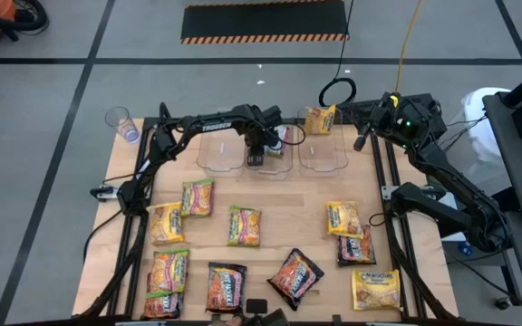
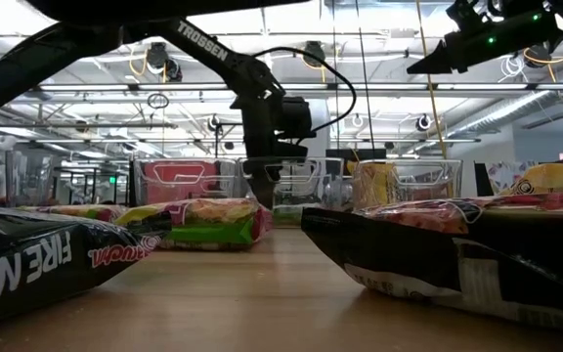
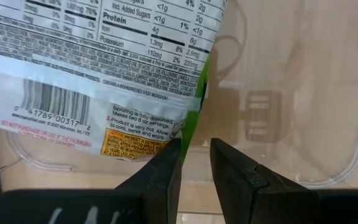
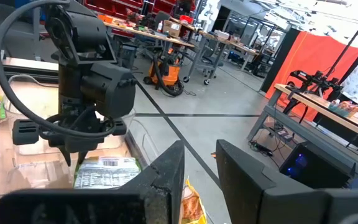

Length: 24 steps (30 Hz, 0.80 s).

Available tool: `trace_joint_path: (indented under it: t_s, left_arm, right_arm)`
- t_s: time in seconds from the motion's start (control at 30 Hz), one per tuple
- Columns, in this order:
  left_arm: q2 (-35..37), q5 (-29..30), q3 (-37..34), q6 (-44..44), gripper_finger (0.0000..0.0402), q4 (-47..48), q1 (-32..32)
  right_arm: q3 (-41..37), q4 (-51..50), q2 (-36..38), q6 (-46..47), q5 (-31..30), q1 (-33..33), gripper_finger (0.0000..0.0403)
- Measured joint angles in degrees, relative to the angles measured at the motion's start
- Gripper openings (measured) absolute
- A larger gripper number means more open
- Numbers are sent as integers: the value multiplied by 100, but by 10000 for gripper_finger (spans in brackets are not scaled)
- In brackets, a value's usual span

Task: Sort Maruchan noodles
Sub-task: Adjust the green noodle pack in the center transparent bin

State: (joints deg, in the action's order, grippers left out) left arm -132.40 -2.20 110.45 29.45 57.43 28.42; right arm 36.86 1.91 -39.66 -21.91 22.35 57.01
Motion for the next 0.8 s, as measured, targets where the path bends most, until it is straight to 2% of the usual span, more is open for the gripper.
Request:
trace_joint_path:
  t_s: [0.8]
  left_arm:
    - [0,-84,0,-40,93,-97,-4]
  right_arm:
    - [0,-1,0,17,0,0,89]
